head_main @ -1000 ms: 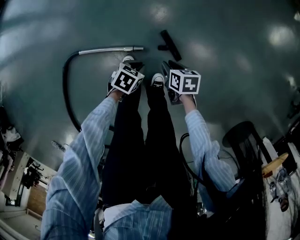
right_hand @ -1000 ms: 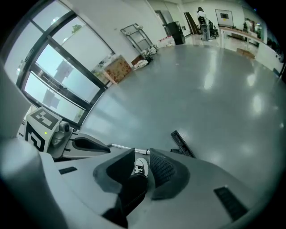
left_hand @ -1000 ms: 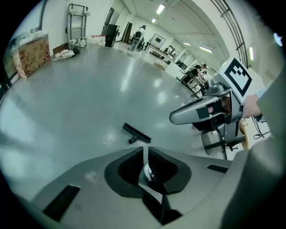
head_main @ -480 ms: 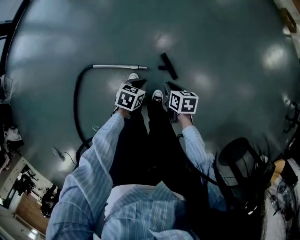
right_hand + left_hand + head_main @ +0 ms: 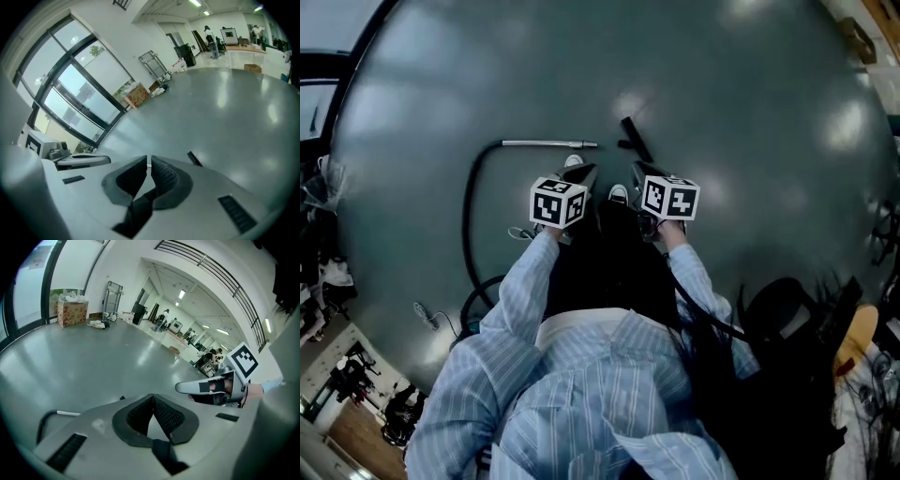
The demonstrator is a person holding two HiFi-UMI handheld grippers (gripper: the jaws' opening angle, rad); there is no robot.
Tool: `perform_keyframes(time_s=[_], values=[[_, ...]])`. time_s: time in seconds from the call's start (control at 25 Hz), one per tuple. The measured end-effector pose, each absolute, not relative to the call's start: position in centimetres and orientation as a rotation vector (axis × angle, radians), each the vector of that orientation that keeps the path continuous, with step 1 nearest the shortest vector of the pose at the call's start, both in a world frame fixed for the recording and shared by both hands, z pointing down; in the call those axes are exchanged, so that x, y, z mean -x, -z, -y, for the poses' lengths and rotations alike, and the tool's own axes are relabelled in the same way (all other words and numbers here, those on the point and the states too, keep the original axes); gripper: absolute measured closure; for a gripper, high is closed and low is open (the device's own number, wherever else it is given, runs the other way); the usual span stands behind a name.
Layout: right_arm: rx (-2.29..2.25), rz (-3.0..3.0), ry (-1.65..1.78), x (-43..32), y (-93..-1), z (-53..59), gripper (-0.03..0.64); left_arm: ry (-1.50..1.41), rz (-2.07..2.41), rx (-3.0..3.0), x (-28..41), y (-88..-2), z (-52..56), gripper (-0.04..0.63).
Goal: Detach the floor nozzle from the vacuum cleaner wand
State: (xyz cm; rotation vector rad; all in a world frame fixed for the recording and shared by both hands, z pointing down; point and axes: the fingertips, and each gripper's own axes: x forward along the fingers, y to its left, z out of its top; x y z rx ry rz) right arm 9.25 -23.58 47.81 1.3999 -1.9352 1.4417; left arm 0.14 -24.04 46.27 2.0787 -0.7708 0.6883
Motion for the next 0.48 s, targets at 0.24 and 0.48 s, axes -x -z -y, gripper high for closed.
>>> perform_keyframes(time_s=[0.24, 0.48], values=[[-1.355, 1.974, -1.338, -9.4, -43.8, 22.2, 0.583, -0.670, 0.826, -2.129, 0.3, -41.8, 21.1, 0.588], [-1.309, 2.010, -1.300, -7.9, -41.8, 21.1, 0.583, -0.505, 0.886, -2.102, 1.8, -38.1, 19.4, 0.588]])
